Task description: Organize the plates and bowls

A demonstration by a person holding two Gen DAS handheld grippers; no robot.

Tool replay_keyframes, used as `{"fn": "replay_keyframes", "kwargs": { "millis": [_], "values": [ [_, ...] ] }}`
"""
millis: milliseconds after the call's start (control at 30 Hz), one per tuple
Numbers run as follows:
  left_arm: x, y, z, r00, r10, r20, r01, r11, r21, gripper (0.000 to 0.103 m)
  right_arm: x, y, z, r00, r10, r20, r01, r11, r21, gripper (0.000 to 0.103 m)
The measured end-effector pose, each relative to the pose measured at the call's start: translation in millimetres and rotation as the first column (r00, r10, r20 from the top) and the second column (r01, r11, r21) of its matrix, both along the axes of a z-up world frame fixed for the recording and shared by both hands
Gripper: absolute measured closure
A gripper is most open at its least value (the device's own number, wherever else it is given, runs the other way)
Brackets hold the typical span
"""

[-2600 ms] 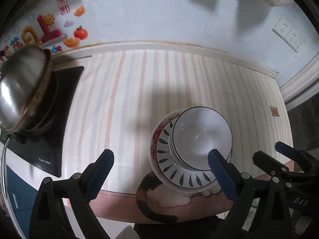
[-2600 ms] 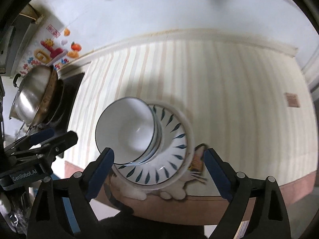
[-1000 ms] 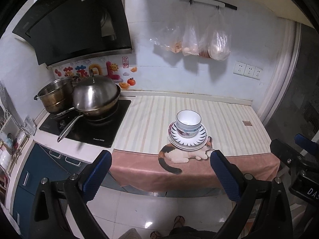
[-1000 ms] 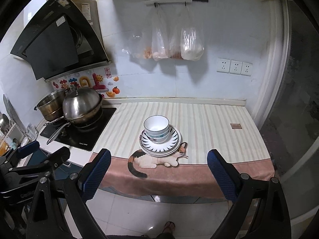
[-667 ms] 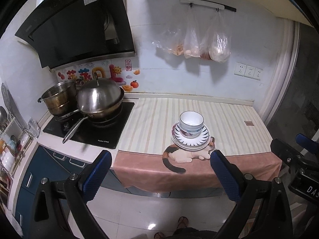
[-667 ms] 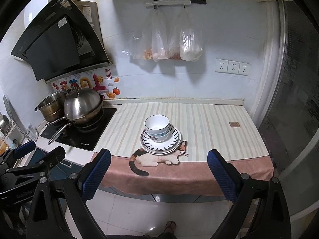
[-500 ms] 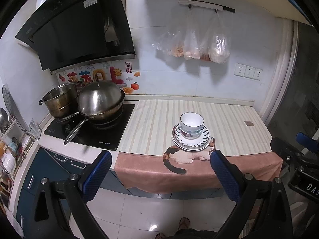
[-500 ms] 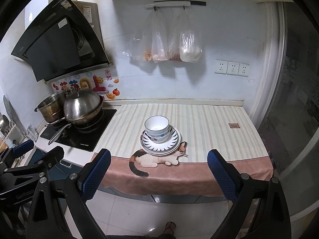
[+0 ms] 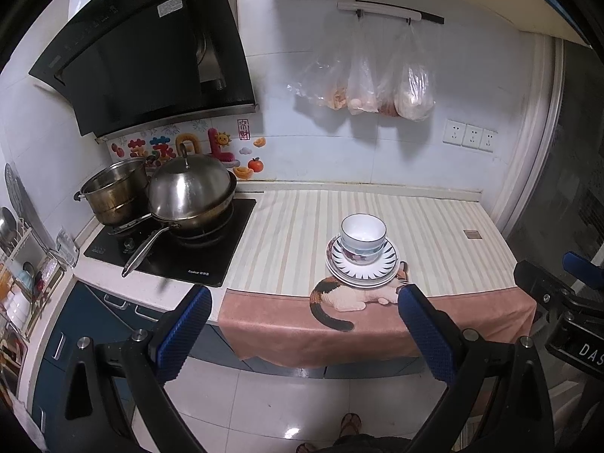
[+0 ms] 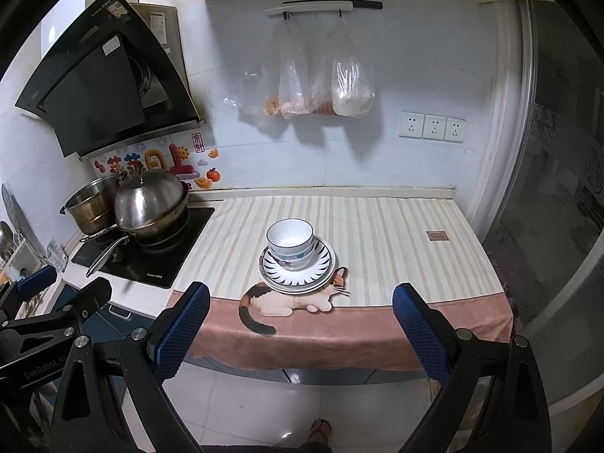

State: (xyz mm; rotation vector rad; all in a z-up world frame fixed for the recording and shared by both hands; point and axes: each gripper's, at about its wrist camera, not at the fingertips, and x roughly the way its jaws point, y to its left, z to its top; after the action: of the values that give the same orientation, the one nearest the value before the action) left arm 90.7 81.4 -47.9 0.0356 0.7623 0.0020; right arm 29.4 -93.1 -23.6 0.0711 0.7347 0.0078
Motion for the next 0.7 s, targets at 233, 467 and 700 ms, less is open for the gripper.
{"fn": "replay_keyframes", "kwargs": {
  "millis": [233, 467, 700],
  "values": [
    [0.3, 2.4, 0.9, 1.0, -0.002, 0.002, 0.002, 1.0, 0.0, 0.002, 1.4, -2.3, -1.6, 1.0, -0.003, -0.001, 0.003, 1.0, -0.005, 0.003],
    [3.7, 2.7, 0.5, 1.0, -0.008, -0.002, 0.008, 1.0, -0.001, 0.002, -2.0, -6.0, -3.0, 1.0, -0.008, -0.004, 0.008, 1.0, -0.004, 0.003],
    [2.4, -0.3, 1.0, 1.0, -0.004, -0.002, 0.004, 1.0, 0.0, 0.002, -4.8, -13.3, -4.6, 1.0, -0.011, 0.001, 0.011, 1.0, 0.0, 0.003]
  ]
}}
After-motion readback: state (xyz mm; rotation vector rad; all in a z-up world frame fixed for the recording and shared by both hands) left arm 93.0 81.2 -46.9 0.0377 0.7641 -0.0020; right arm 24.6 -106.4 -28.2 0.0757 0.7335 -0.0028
